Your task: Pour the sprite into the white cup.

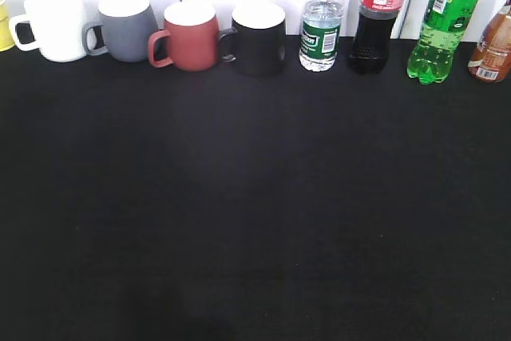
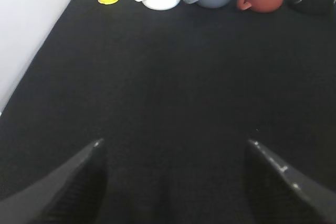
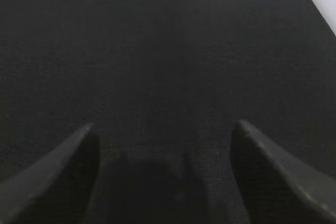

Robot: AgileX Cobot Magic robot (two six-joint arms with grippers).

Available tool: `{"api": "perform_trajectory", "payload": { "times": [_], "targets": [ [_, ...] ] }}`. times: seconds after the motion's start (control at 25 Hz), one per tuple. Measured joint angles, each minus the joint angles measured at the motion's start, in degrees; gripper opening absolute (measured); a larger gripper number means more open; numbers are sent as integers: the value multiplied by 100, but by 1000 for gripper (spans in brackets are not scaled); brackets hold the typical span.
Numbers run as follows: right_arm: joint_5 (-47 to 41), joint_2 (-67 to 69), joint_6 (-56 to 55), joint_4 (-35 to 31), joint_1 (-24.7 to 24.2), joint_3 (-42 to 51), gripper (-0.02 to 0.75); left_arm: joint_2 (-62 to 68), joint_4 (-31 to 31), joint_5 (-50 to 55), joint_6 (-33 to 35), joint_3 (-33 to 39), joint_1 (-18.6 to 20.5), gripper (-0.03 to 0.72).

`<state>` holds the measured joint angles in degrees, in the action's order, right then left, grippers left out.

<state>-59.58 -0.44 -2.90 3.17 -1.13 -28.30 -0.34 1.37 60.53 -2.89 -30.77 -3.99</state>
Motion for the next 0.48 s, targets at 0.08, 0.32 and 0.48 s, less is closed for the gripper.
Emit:
{"api": "perform_trajectory", "payload": {
  "times": [0.08,0.32,0.48],
  "targets": [
    [0,0,0,0,0,0,586,0,0,0,0,0,0,598],
    [0,0,0,0,0,0,586,0,0,0,0,0,0,595],
    [0,0,0,0,0,0,587,0,0,-134,0,-55,0,561]
  ]
}}
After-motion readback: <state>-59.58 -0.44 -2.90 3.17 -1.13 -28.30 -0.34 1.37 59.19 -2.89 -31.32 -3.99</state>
